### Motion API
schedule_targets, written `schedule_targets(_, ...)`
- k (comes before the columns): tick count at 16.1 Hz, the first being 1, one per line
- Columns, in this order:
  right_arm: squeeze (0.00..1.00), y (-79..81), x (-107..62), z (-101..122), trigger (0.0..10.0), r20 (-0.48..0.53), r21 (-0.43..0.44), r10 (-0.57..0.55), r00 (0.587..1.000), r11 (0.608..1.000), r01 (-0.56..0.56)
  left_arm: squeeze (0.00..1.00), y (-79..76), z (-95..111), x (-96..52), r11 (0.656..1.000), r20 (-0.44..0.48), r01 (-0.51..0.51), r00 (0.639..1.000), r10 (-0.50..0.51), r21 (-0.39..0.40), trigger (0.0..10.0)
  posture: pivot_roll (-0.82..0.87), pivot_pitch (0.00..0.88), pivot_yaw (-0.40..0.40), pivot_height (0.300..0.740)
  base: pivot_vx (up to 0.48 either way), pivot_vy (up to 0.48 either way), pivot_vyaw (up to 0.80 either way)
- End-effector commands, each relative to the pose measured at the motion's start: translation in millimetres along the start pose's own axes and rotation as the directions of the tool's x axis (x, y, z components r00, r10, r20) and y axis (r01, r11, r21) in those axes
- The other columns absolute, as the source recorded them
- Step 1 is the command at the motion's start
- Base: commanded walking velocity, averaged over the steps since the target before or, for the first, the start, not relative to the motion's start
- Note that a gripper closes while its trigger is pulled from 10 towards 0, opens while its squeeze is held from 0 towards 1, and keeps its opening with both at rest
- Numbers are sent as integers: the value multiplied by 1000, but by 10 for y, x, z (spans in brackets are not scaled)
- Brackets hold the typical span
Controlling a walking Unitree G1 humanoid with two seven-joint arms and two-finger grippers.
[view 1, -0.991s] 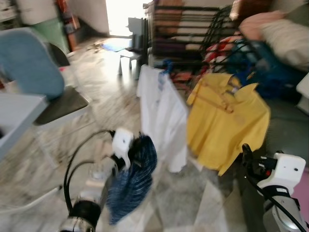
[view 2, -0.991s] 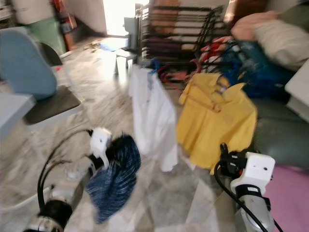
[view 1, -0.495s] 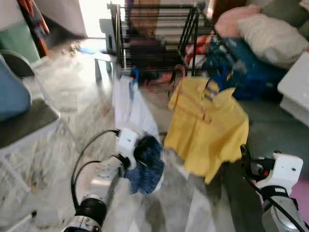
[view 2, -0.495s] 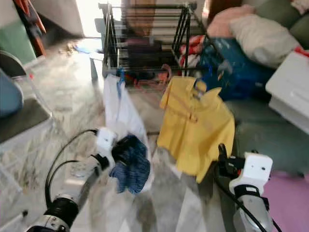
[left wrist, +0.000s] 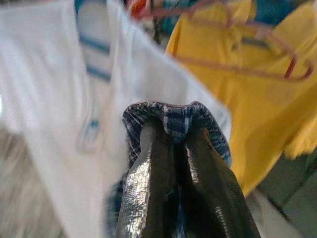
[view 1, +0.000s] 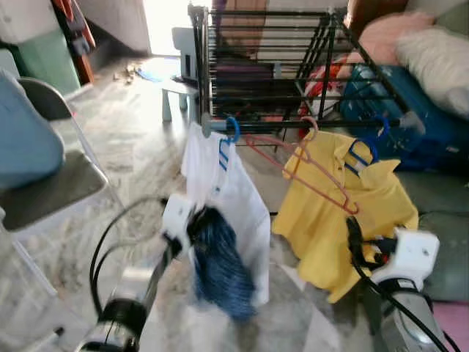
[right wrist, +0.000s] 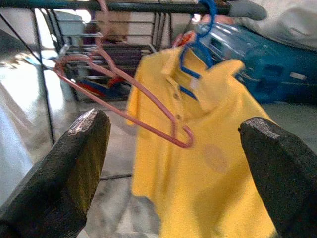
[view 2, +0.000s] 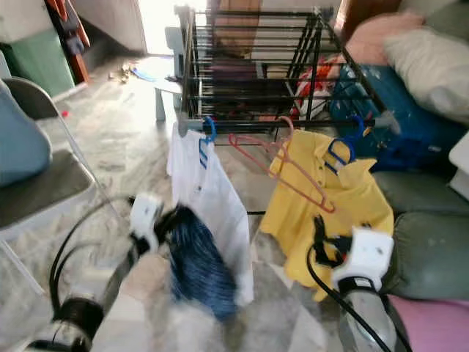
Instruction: Hang hanger
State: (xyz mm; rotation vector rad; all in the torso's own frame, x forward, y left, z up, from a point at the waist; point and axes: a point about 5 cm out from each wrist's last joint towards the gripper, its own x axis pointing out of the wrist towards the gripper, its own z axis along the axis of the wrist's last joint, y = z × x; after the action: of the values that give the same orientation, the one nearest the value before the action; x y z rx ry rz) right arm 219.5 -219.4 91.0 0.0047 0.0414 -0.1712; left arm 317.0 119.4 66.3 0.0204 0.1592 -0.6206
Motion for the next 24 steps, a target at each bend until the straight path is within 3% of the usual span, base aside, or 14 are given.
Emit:
schedule_targets(1,0,-37,9,7,10000,0,-10,-14,1000,1000,14,0,-65,-48,6,1000,-14,19,1000,-20,-7,10000,67,0,-57,740,0,480,0)
schedule_targets(7,0,-21,16,-4,10000,-1,-7,-23,1000,1000,23,0,-143,-23,8,996,12,90,996,-90,5,10000,68,0,-53,740,0,134,0)
schedule_targets(16,0,-3,28,-15,10000,-2,-10,-21,1000,1000,21,0,-164,24,28,993,38,116,993,-116,2,10000,68,0,-49,740,0,0,0)
schedule_targets(24,0,9,33,-57,10000,-26,-36,4,1000,999,-5,0,-185,28,41,992,38,128,991,-127,-2,10000,69,0,-47,740,330,36,0)
